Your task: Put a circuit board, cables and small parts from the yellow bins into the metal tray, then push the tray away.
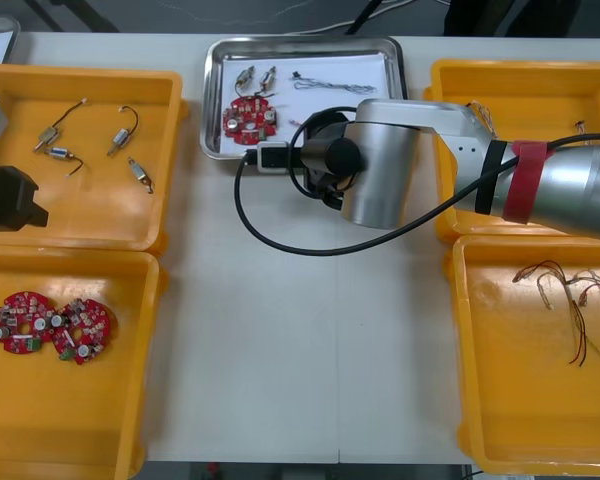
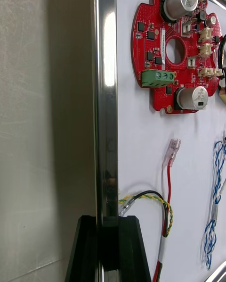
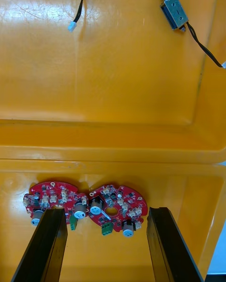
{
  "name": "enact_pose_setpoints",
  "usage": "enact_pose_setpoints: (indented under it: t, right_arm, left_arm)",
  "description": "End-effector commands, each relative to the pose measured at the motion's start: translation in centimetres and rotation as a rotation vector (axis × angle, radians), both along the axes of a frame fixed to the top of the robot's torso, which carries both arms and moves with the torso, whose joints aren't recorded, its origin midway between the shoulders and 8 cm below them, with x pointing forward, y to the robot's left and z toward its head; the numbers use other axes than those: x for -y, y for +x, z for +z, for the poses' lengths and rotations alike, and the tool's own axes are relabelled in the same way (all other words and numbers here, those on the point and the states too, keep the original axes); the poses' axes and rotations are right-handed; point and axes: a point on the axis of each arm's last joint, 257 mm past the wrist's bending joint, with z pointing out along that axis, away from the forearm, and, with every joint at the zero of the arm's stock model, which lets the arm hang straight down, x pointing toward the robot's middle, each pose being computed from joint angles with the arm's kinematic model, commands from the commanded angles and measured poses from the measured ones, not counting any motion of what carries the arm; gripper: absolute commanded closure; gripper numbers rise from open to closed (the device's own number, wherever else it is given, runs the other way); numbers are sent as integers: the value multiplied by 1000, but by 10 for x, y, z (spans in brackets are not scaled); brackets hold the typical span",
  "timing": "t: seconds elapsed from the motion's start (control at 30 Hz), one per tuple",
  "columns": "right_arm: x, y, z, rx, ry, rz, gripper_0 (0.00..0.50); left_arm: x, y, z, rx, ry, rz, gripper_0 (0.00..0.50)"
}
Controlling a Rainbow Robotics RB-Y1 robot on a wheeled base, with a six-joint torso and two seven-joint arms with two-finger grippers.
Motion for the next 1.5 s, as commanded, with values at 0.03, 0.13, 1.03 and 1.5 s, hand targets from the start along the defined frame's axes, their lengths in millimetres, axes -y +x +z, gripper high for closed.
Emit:
enact_pose_setpoints:
  t: [0.03,0.13,1.03,1.5]
  right_arm:
    - [-6,15,44,86,-30,37,500]
    - [-6,14,41,73,-21,31,500]
    - [6,-12,42,10,-64,-35,23]
    - [17,-65,47,-119,-81,-91,0]
  left_arm:
    - [-18,-1,16,33,84,-53,0]
    - [-18,-1,16,33,84,-53,0]
    - [-18,-1,16,33,84,-53,0]
    - [-18,-1,16,33,84,-53,0]
